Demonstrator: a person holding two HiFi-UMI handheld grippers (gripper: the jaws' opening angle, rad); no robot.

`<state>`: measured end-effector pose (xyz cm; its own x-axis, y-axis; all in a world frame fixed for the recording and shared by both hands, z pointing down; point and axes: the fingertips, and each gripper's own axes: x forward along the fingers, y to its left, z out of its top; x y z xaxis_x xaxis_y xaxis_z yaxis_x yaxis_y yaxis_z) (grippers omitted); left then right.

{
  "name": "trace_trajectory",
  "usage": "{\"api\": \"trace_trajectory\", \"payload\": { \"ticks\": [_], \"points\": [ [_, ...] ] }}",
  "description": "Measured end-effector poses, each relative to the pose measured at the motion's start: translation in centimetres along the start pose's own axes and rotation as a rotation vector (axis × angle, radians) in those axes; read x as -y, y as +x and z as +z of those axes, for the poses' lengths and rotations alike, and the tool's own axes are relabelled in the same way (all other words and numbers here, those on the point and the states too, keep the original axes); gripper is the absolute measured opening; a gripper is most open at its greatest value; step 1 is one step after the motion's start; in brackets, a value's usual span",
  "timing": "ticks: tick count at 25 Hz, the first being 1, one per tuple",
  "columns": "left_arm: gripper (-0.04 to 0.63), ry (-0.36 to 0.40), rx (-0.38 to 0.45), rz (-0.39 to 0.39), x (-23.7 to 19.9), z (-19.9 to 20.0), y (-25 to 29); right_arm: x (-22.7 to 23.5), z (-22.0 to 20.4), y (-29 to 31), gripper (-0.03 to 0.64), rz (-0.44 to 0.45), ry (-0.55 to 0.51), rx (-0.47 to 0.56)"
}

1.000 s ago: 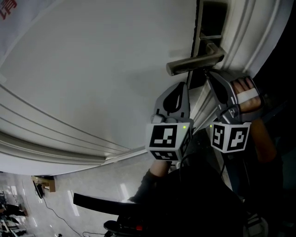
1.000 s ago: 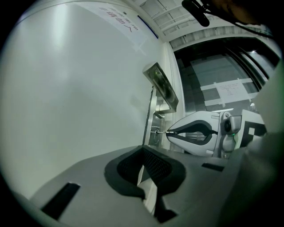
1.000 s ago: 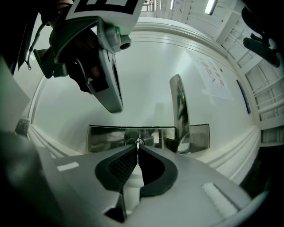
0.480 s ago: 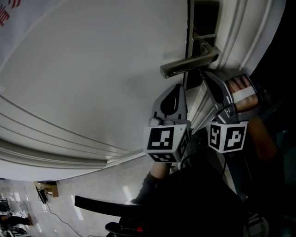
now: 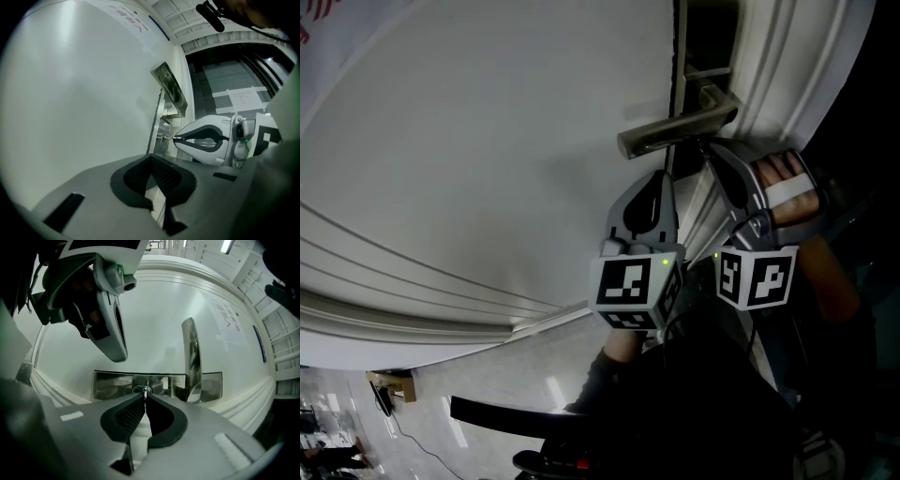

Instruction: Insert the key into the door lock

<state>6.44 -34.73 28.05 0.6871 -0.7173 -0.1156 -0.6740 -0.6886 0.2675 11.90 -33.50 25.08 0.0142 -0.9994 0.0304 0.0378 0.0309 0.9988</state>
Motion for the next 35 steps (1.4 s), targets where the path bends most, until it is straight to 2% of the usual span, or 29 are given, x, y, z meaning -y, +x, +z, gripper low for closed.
{"api": "trace_trajectory", "payload": {
  "ticks": [35],
  "points": [
    [0.000,0.007,0.005,0.002,-0.39,0.12,0.51,-0.04,-0.13,0.31,0.011,-0.017,-0.007,-0.025]
  ]
}}
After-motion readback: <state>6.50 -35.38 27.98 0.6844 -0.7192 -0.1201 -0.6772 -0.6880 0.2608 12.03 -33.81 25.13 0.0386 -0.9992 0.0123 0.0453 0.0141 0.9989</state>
